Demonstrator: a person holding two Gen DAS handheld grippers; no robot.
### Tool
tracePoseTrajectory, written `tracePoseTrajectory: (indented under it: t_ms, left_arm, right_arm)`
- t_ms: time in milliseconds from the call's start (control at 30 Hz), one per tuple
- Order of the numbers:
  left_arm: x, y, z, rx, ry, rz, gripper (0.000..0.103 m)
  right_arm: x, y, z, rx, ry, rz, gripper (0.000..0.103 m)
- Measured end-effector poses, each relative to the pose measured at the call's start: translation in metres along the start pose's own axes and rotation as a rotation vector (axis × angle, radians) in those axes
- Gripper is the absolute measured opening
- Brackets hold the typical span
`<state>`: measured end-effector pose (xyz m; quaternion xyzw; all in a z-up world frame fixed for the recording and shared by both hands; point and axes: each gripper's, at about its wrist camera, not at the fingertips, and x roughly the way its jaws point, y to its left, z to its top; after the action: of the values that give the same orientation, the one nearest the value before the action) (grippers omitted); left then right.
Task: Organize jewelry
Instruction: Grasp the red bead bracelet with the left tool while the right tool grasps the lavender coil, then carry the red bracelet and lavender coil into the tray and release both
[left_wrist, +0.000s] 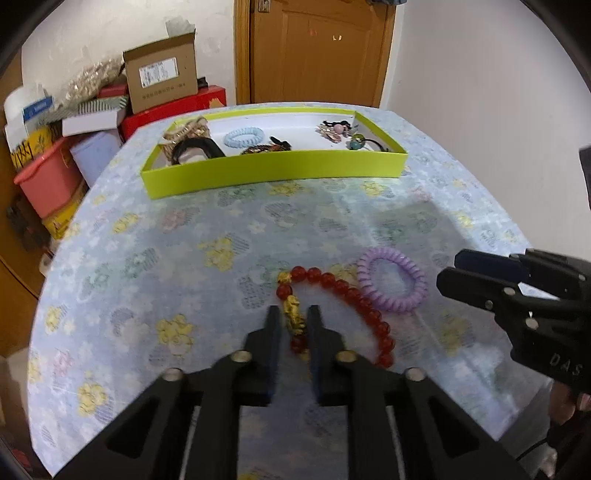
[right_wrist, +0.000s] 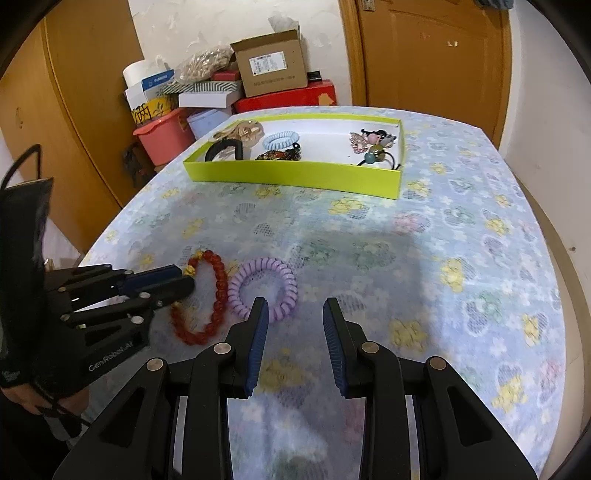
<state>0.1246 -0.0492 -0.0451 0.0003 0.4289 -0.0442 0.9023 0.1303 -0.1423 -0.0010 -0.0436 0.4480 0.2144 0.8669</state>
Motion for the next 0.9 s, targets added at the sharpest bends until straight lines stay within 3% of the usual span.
tracePoseTrajectory:
  t_ms: [333,433,633,900]
  left_arm:
    - [0.0,0.016,0.001,-0.007,-0.014,0.006,0.009]
    - [0.0,0.02,0.001,-0.018,-0.015,0.003,0.009]
    - [-0.004,0.028,0.0,-0.038,-0.014,-0.015,0.009]
    - [-0.026,0.031,0.0,-0.043,-0.058,-0.043,0.008]
  right_arm:
    - [0.025,0.016,0.005,-0.112,0.014,-0.052,0.031]
    - [0.027,0.021,0.005,-0.147,0.008,-0.08,0.009]
    - [0.022,0.021,0.003,-0.136,0.01,-0.067,0.009]
    - [-0.011,0.024,0.001,-0.106,-0.06,-0.054,0.009]
